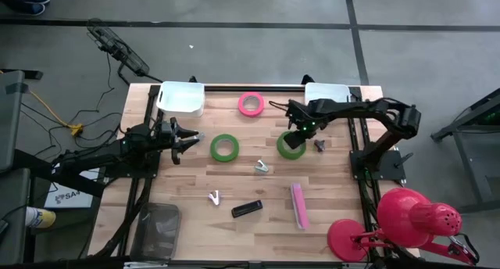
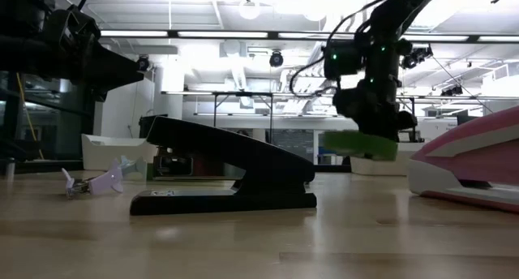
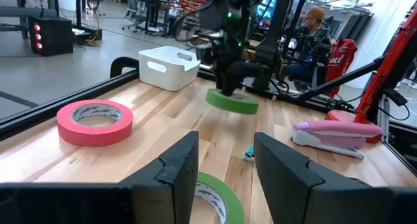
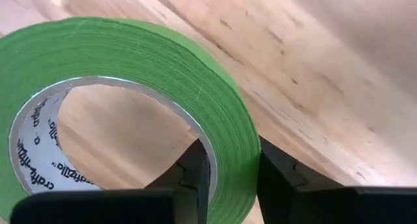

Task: Pick and place Stapler, Stapler remover, tape
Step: Put the right green tape into the right white bin

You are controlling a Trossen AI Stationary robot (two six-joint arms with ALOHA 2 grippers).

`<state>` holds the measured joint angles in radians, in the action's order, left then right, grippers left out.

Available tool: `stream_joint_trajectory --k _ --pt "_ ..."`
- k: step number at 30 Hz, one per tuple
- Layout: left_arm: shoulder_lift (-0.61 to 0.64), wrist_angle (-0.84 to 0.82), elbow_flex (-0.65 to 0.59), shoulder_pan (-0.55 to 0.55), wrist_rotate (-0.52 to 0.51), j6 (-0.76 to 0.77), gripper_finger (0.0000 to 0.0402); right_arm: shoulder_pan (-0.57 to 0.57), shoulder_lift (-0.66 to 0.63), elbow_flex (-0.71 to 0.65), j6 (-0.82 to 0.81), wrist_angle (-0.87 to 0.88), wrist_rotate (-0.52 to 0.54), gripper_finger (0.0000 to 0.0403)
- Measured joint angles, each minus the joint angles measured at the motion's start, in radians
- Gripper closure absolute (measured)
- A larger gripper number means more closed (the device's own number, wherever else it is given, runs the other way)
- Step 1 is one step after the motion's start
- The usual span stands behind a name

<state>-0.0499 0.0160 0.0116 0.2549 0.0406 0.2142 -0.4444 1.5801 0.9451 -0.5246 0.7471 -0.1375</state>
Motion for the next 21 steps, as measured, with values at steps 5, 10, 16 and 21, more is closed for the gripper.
stream_joint_trajectory --k 5,10,16,21 --pt "0.0 0.0 0.0 0.0 0.0 0.0 0.0255 -0.031 -0.078 0.0 0.008 -0.001 0.009 0.0324" --pt "0.0 0.0 0.0 0.0 0.0 0.0 0.0255 -0.078 -0.149 0.001 0.032 -0.001 0.04 0.0324" --pt "0.0 0.0 0.0 0.0 0.0 0.0 0.0255 -0.147 -0.211 0.001 0.046 0.003 0.069 0.0324" --pt "0.0 0.0 0.0 0.0 0.0 0.0 0.0255 -0.208 -0.242 0.001 0.018 0.005 0.098 0.0324"
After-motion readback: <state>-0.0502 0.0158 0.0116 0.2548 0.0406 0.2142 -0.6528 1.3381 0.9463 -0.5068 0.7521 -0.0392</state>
